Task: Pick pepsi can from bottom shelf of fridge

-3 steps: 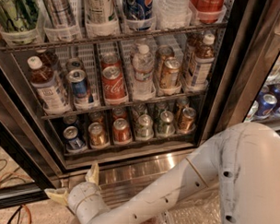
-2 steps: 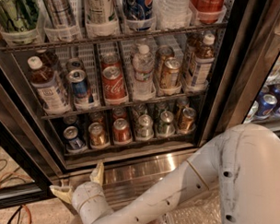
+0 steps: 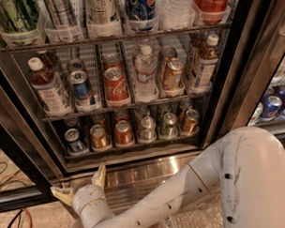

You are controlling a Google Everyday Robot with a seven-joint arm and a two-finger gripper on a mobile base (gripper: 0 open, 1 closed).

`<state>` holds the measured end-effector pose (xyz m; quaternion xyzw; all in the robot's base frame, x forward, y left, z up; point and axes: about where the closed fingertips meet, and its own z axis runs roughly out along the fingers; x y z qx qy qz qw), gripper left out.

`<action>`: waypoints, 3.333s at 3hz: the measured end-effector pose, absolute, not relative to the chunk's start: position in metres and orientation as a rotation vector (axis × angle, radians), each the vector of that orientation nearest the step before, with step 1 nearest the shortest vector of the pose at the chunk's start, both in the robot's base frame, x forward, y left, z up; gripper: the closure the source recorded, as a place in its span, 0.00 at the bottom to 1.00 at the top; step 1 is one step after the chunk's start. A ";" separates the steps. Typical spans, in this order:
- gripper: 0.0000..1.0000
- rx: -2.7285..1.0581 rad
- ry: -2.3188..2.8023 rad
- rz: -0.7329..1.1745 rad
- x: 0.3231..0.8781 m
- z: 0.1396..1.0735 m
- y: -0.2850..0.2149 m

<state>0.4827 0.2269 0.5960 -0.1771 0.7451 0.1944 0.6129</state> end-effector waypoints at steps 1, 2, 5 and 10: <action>0.00 -0.393 1.690 0.428 0.490 0.599 0.232; 0.00 -0.412 1.659 0.402 0.500 0.599 0.241; 0.12 -0.486 1.587 0.267 0.519 0.599 0.251; 0.26 -0.485 1.519 0.240 0.560 0.611 0.254</action>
Offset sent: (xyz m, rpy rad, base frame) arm 0.0277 0.0241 0.0036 -0.0408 -0.1138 -0.0225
